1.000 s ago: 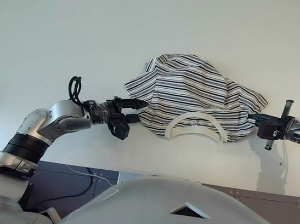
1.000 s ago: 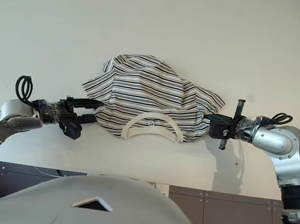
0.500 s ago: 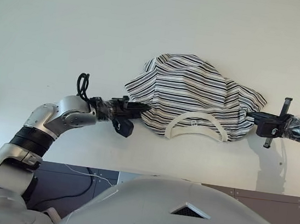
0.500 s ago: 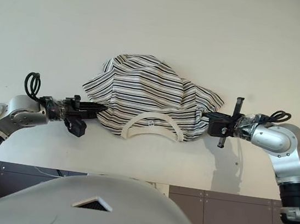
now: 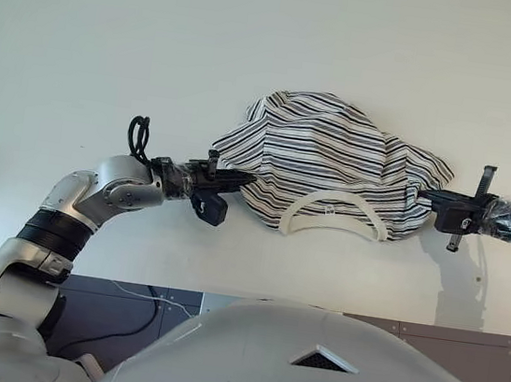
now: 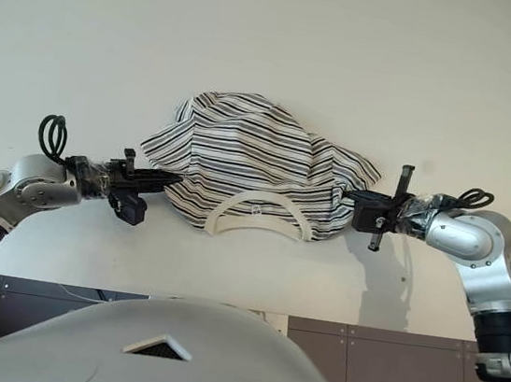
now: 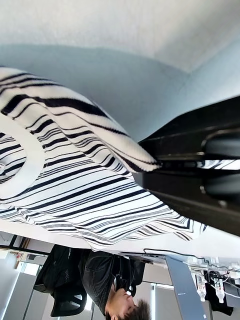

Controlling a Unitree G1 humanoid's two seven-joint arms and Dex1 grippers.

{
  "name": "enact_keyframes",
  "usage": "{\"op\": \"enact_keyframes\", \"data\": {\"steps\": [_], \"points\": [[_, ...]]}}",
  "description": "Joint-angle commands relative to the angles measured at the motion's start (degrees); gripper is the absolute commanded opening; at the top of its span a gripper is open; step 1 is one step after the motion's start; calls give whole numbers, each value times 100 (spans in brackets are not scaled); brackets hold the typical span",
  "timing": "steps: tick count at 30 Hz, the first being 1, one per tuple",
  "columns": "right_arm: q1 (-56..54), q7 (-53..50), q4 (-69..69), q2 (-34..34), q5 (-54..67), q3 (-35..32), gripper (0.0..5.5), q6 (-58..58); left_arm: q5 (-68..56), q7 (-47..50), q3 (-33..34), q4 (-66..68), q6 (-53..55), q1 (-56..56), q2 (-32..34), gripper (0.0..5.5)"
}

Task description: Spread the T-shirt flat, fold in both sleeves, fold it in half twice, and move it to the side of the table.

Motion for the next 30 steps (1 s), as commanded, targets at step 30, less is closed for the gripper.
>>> {"op": "enact_keyframes", "data": {"steps": [30], "points": [[-6019,-993,3537,2402,1676,-636,10,3178,-2081,945,1740,3660,3303,-5434,-2365,11]]}}
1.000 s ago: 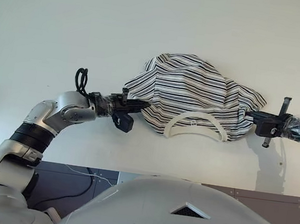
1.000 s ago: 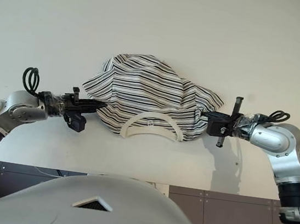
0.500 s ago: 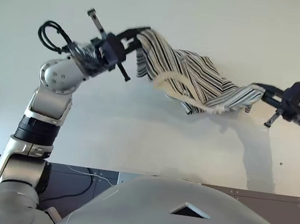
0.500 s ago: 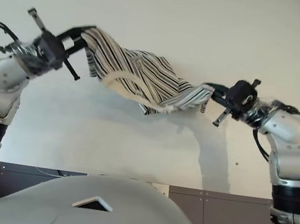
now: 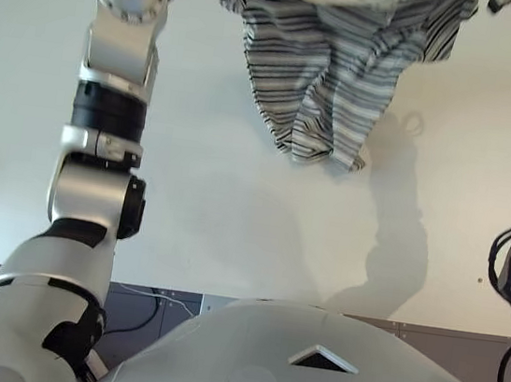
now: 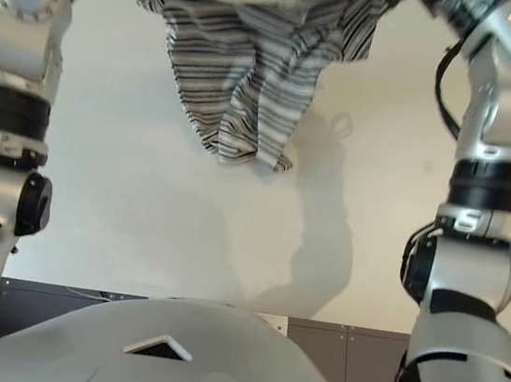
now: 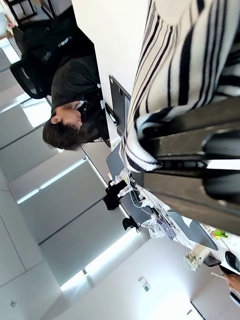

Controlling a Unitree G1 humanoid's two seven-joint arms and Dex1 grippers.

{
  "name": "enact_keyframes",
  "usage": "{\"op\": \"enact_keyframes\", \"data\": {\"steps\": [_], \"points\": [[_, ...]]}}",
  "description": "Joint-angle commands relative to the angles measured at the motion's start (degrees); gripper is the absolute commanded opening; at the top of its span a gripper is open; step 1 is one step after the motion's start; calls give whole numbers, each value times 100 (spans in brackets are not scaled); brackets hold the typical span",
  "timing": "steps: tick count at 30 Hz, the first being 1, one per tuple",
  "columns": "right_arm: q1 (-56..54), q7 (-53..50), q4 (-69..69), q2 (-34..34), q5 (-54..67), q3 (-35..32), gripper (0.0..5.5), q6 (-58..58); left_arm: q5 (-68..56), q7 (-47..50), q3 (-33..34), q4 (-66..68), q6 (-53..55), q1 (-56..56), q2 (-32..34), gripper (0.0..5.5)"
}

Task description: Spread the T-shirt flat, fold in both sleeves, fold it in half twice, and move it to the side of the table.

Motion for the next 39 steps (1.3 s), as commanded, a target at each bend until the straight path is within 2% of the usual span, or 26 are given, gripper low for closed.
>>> {"op": "enact_keyframes", "data": {"steps": [1,4,7,16,23,30,39], "points": [[-1223,-42,2019,180,-705,297,10,-671,600,288,-167,1835,-486,-1318,-96,11],[-2249,-396,3483,356,-1116,361,10,-906,931,425,-262,3036,-438,-2287,-198,11],[-2975,-861,4340,470,-1536,458,10,-961,1187,506,-315,3709,-180,-2945,-298,11],[-4144,-1746,4992,476,-2435,524,10,-681,1560,77,-135,4189,651,-3952,-37,11],[-4468,-1873,5040,317,-2804,445,10,-657,1810,-257,-106,4212,565,-4261,133,11],[-4485,-1950,5041,159,-2947,307,10,-725,1948,-203,3,4213,439,-4350,214,11],[-4143,-667,4932,-223,-2806,220,10,-1283,1837,-1460,106,4125,-374,-4102,509,11]]}}
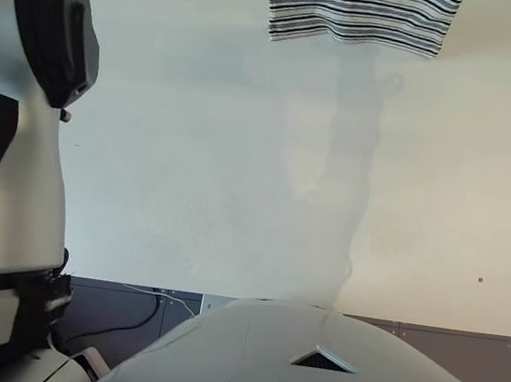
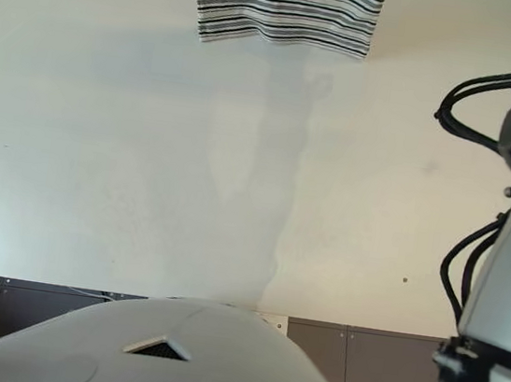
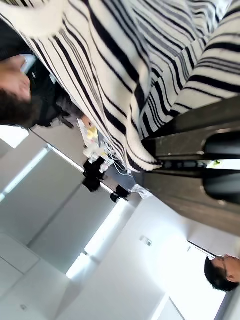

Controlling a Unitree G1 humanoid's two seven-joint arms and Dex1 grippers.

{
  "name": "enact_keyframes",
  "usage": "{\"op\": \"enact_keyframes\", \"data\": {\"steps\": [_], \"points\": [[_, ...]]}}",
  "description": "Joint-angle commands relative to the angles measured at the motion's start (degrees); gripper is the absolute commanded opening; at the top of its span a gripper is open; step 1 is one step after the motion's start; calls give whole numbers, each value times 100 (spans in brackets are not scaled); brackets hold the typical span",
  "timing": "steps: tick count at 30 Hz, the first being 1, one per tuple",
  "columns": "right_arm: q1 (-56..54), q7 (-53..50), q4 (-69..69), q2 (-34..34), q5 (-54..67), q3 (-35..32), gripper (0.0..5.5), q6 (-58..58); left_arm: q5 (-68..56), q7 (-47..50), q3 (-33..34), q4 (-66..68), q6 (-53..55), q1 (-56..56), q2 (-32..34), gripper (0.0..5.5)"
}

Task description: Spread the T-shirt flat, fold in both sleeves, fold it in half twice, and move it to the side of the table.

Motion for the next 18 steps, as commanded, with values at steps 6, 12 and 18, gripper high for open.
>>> {"op": "enact_keyframes", "data": {"steps": [6,12,18], "points": [[729,2443,-521,-503,736,-405,10,-751,-958,-2398,643,-268,-711,418,469,11],[1821,4285,-2013,-1035,1739,-777,10,-472,-1937,-4360,998,-1046,-814,1405,674,11],[3328,4944,-4868,-1627,3050,-1392,10,1266,-3527,-5192,1415,-4543,1095,3684,1128,11]]}}
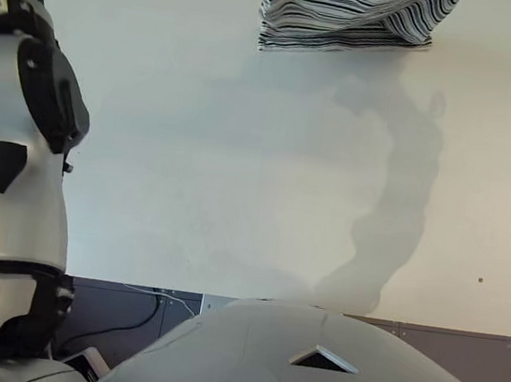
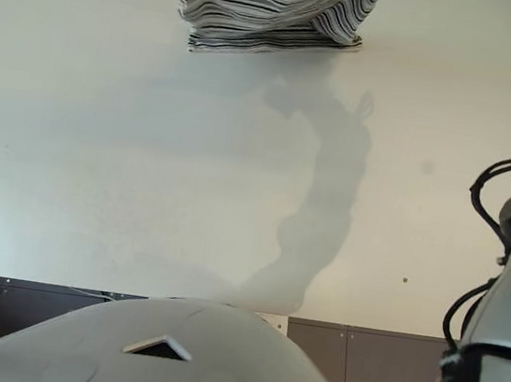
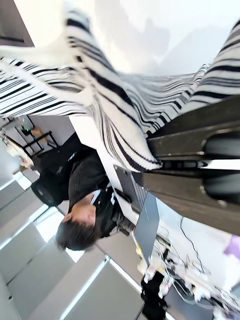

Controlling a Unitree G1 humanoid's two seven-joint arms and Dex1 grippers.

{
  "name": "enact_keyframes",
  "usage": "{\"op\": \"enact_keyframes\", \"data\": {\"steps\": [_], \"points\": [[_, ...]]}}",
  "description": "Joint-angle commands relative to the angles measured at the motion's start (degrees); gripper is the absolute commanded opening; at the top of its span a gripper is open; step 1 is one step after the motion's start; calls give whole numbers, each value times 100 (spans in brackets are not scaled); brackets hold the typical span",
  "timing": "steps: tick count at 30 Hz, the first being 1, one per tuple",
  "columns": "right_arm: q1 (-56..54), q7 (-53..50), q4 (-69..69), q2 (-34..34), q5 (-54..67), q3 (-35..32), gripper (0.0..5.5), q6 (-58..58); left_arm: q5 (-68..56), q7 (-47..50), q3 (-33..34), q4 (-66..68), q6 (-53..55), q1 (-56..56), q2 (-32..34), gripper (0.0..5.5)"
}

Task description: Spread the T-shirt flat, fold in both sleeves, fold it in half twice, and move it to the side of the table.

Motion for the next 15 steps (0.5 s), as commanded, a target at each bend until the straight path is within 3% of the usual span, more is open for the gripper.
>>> {"op": "enact_keyframes", "data": {"steps": [1,8,11,15], "points": [[839,213,-1712,-442,805,-446,10,1153,-979,-97,290,-2502,1581,1290,396,11],[3165,1061,-4052,-1206,1876,-874,10,2287,-2409,-114,225,-5942,3827,3371,994,11],[4267,1275,-4835,-1346,2061,-891,10,2383,-2515,-165,138,-6548,4009,4126,1258,11],[5509,1205,-5375,-1309,1742,-552,10,1979,-2069,-169,-311,-6854,3486,5117,1334,11]]}}
